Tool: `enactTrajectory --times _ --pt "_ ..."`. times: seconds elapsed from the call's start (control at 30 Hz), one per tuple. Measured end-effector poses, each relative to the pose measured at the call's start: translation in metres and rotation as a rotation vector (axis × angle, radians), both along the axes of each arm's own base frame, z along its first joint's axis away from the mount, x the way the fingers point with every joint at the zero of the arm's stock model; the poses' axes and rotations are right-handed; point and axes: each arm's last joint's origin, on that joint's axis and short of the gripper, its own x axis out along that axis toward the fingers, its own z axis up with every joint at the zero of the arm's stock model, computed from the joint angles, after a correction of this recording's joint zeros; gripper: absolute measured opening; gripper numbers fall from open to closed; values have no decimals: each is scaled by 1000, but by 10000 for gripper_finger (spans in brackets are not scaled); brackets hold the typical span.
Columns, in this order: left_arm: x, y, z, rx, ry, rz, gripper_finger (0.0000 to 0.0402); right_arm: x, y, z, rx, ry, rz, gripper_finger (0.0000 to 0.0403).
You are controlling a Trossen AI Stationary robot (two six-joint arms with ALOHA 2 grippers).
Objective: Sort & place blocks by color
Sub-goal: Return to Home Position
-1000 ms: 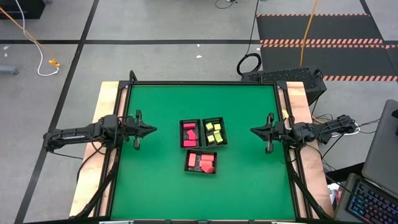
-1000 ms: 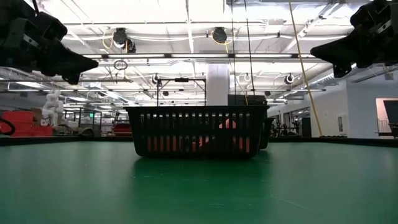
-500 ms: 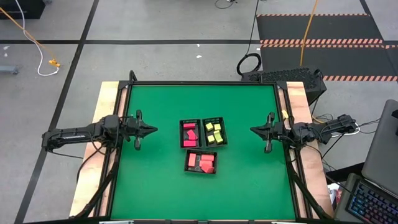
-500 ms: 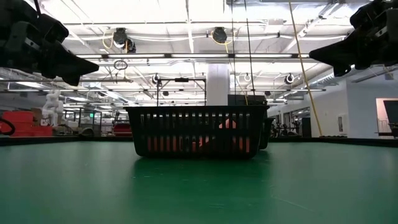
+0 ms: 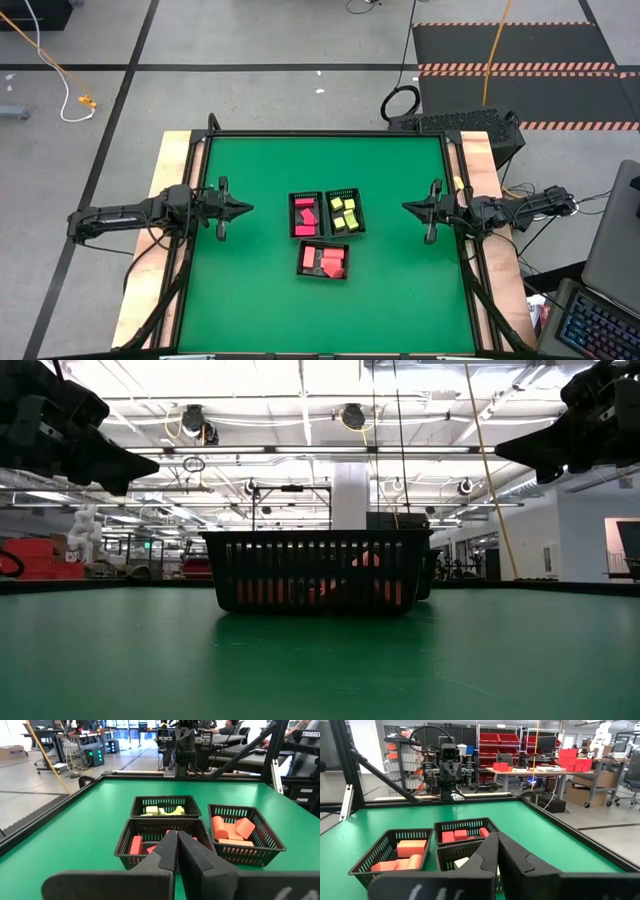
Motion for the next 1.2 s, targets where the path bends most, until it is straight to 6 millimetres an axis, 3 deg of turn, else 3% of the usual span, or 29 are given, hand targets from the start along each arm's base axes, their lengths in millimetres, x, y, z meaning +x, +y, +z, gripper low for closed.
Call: enactTrajectory --times 1.2 --pt "0 0 -1 -22 12 2 17 0 0 0 24 -5 0 0"
